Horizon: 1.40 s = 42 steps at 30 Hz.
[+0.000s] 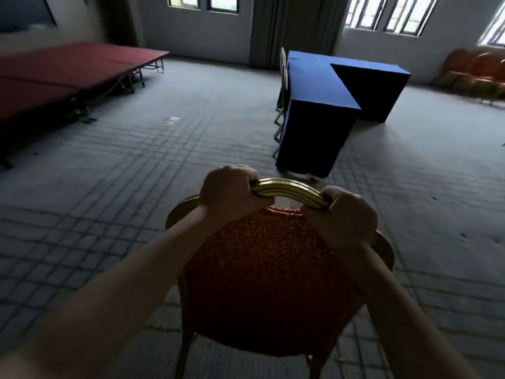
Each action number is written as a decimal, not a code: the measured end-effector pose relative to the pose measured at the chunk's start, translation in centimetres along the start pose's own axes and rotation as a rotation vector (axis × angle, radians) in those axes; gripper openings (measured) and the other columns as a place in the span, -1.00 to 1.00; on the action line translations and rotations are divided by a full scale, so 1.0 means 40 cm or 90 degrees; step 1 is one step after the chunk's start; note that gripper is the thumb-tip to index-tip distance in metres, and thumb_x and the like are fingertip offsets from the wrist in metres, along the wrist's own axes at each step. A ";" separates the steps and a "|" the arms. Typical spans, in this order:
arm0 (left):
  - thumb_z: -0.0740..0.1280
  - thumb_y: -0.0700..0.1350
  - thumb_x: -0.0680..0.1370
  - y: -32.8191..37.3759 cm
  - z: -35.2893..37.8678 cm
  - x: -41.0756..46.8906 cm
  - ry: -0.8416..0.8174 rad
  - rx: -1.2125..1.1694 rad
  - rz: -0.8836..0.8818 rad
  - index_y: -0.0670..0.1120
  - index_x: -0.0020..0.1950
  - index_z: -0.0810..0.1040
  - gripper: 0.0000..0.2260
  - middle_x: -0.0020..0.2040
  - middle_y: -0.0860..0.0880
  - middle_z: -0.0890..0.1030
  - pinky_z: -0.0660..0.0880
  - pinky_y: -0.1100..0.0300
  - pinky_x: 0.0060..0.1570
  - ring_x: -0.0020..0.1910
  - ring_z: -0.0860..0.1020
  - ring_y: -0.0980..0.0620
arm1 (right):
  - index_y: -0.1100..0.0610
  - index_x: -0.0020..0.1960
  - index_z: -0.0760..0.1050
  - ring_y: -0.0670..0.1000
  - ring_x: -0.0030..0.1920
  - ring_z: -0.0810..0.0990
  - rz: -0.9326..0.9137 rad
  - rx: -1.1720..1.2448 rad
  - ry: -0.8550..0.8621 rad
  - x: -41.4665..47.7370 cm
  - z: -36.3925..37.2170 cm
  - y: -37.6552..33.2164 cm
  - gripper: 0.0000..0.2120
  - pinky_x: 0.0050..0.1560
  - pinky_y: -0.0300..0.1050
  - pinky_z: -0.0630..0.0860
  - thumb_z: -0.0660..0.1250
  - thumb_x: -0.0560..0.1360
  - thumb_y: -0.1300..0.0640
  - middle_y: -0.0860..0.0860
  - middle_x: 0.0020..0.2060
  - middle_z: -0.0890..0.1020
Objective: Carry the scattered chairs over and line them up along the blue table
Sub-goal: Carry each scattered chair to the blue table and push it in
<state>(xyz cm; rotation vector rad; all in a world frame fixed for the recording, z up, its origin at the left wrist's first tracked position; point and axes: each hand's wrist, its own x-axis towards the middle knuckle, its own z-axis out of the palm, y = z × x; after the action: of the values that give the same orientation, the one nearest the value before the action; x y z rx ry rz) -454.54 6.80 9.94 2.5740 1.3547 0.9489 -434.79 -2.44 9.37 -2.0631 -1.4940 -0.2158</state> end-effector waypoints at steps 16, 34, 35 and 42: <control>0.41 0.24 0.31 -0.685 0.195 0.884 0.071 0.107 -0.147 0.04 -0.23 0.64 -0.72 -0.38 0.13 0.51 0.32 0.25 -0.31 -0.31 0.50 0.17 | -0.02 -0.21 0.60 0.02 -0.22 0.61 -0.162 0.042 -0.051 1.088 0.659 -0.246 -0.70 -0.30 -0.18 0.27 0.39 0.32 -0.25 -0.08 -0.31 0.63; 0.32 0.28 0.29 -1.469 0.493 1.931 0.100 0.114 -0.180 0.07 -0.37 0.52 -0.72 -0.43 0.11 0.46 0.26 0.26 -0.35 -0.37 0.44 0.16 | -0.01 -0.22 0.58 0.05 -0.29 0.59 -0.204 0.068 -0.061 2.242 1.398 -0.494 -0.68 -0.33 -0.17 0.25 0.36 0.33 -0.26 -0.05 -0.36 0.62; 0.31 0.28 0.28 -1.504 0.509 1.992 0.095 0.114 -0.176 0.05 -0.34 0.56 -0.69 -0.42 0.10 0.47 0.27 0.25 -0.34 -0.36 0.45 0.15 | -0.01 -0.22 0.59 0.05 -0.29 0.59 -0.199 0.069 -0.061 2.300 1.431 -0.502 -0.68 -0.33 -0.16 0.25 0.37 0.33 -0.26 -0.05 -0.36 0.62; 0.38 0.23 0.31 -1.757 0.637 2.430 0.075 0.095 -0.153 0.08 -0.37 0.52 -0.75 -0.45 0.12 0.41 0.23 0.25 -0.33 -0.36 0.44 0.16 | 0.02 -0.26 0.58 0.04 -0.34 0.57 -0.166 0.082 -0.050 2.736 1.681 -0.540 -0.69 -0.34 -0.17 0.26 0.37 0.34 -0.23 -0.07 -0.41 0.58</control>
<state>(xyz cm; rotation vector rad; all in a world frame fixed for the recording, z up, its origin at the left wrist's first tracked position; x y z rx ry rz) -450.34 129.32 12.44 2.4113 1.7822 1.0059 -428.30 127.62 10.86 -1.7915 -1.7769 -0.1356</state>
